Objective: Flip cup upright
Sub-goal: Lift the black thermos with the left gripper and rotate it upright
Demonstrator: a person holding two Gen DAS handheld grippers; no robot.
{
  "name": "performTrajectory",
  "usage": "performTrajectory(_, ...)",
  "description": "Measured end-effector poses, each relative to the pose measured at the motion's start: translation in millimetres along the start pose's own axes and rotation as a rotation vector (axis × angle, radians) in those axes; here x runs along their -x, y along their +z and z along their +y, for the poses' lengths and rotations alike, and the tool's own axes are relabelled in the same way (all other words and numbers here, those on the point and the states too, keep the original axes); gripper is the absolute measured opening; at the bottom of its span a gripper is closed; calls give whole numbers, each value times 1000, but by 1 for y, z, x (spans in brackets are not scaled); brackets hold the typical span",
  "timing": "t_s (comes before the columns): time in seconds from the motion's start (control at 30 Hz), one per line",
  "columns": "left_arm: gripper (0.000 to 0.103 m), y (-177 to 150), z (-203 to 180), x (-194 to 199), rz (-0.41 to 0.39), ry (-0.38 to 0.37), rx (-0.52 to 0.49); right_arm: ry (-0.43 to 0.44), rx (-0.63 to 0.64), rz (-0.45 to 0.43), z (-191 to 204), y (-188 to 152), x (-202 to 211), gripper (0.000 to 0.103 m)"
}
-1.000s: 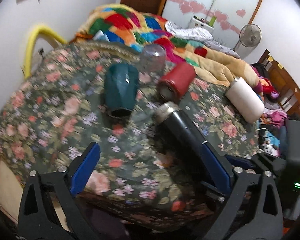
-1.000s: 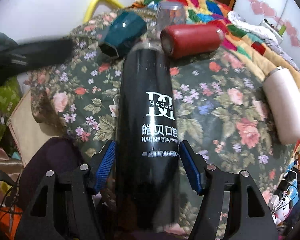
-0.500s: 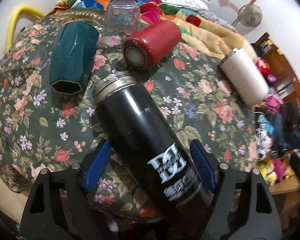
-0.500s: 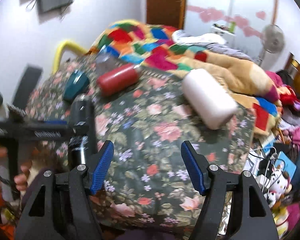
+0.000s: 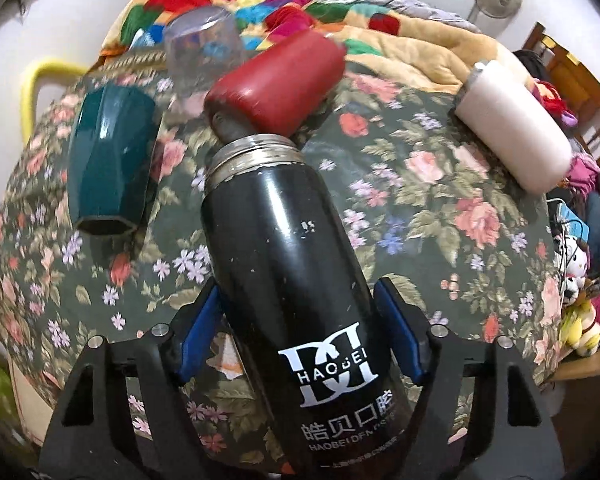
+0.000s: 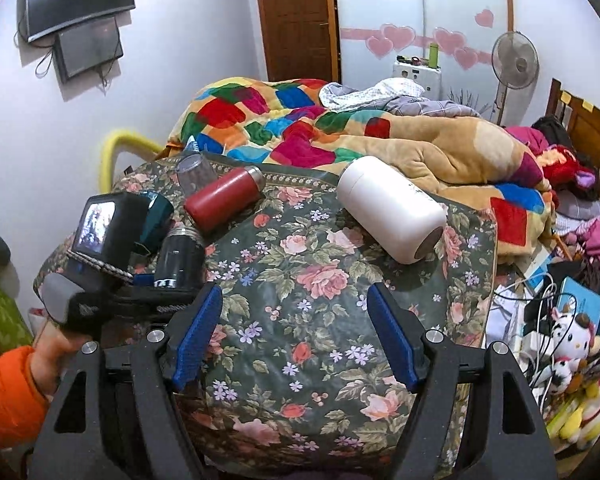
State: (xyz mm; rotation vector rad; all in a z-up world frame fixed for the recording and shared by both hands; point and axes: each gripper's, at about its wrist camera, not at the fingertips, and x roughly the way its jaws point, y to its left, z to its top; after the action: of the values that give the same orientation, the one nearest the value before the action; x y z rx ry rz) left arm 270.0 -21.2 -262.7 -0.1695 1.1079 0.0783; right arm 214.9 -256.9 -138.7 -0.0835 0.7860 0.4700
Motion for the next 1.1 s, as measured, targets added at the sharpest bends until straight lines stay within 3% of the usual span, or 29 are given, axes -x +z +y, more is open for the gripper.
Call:
performTrajectory(0.37,66,-6,-17,116,-342,20,-118,-31,-23,-54,-2,4,17,72)
performTrajectory(0.57,63,4,-31,136,-442,42,-158,-28,-29,-81,1,9,22,72)
performTrajectory(0.8,63,23,-32,128,-436,19,-168,-27,-28,-88,4,11,23,72)
performTrajectory(1.1,63,3,-35,107,-395,21,-191,-25,-29,-71,6,9,19,72)
